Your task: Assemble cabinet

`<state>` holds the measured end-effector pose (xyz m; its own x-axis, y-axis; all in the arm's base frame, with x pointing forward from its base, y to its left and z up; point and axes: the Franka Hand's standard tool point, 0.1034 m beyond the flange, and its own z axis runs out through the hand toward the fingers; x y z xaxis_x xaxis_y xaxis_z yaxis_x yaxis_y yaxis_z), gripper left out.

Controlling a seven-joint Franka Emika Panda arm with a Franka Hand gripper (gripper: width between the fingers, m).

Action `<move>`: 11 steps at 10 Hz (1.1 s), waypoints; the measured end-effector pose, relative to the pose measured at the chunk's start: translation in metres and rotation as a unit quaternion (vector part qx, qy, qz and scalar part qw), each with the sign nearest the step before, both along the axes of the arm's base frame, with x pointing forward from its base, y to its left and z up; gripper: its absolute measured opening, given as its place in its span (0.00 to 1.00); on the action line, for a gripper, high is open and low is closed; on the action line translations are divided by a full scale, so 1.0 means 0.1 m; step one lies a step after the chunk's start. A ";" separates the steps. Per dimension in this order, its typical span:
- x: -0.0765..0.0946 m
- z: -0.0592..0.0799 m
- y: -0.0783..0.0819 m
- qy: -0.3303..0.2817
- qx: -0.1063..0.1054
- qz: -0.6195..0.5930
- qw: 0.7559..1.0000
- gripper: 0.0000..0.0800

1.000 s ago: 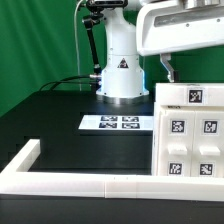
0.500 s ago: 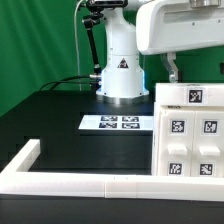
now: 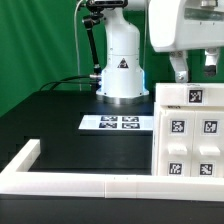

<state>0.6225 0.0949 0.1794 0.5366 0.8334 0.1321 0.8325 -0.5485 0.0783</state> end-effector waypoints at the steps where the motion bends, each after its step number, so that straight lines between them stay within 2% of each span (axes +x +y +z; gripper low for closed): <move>1: -0.01 -0.02 0.00 -0.001 -0.010 0.036 0.999 1.00; 6: -0.09 -0.14 -0.01 0.003 -0.074 0.219 0.973 1.00; 9: -0.11 -0.24 -0.02 0.010 -0.075 0.219 0.973 1.00; 11: -0.11 -0.24 -0.03 0.010 -0.075 0.214 0.974 0.98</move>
Offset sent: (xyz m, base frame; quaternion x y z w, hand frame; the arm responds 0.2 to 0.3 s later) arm -0.0073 0.0065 -0.0126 0.0121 -0.0306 -0.1646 0.9858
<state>0.6115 0.0920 0.1554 0.1367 0.9905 -0.0154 0.9847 -0.1342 0.1115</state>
